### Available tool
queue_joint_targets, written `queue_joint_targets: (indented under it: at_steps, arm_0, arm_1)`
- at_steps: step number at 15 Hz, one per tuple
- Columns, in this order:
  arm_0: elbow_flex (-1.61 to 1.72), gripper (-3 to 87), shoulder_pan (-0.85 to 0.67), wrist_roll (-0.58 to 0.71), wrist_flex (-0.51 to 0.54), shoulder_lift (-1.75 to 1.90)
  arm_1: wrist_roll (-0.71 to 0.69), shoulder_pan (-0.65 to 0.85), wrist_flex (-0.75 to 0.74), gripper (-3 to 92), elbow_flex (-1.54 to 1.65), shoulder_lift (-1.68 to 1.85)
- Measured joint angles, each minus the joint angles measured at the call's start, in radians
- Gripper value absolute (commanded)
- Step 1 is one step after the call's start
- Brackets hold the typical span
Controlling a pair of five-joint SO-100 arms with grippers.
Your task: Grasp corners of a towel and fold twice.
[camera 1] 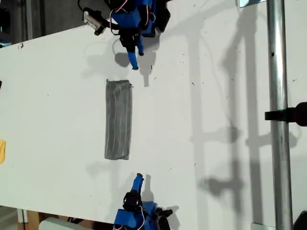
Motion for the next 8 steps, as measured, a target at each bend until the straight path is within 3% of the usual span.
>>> queue_joint_targets:
  at_steps: [3, 8]
  arm_0:
    - [0.212, -1.4, 0.015, 0.032, -0.086, 0.028]
    - [0.252, -2.7, -0.029, 0.121, -0.129, 0.031]
  arm_1:
    - [0.089, -0.057, -0.017, 38.3, 0.109, 0.094]
    - [0.086, -0.040, -0.021, 38.4, 0.118, 0.095]
